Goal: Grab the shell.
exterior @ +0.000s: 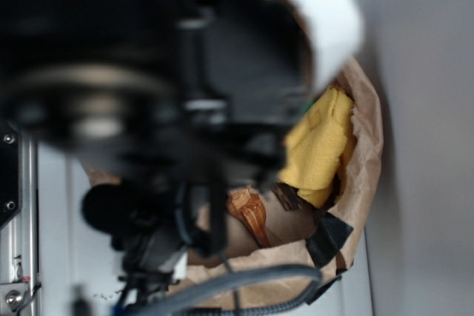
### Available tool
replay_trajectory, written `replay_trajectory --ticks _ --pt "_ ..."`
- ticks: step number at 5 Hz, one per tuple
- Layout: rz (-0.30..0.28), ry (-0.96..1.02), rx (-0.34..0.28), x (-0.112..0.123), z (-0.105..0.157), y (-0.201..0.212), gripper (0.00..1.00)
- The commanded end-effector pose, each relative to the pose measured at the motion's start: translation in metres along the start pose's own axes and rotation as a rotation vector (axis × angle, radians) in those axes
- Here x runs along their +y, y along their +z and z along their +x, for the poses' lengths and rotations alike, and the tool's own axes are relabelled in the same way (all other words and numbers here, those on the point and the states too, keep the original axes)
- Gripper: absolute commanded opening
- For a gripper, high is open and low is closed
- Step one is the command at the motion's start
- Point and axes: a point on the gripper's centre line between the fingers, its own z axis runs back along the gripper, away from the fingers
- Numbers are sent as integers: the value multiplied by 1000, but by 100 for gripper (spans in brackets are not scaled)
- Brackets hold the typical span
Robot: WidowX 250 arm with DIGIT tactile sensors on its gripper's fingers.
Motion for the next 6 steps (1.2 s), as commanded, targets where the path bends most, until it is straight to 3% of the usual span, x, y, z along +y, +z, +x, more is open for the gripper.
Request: replay_trajectory --ticks 1,2,3,5,6 --pt "3 -5 -48 -3 1 13 100" --pt "3 -5 -48 -3 1 13 100" --pt "41 -226 -133 7 -19 -27 100" --pt "246 -399 -170 -2 2 -91 100" --pt "331 -460 -133 -20 11 -109 100"
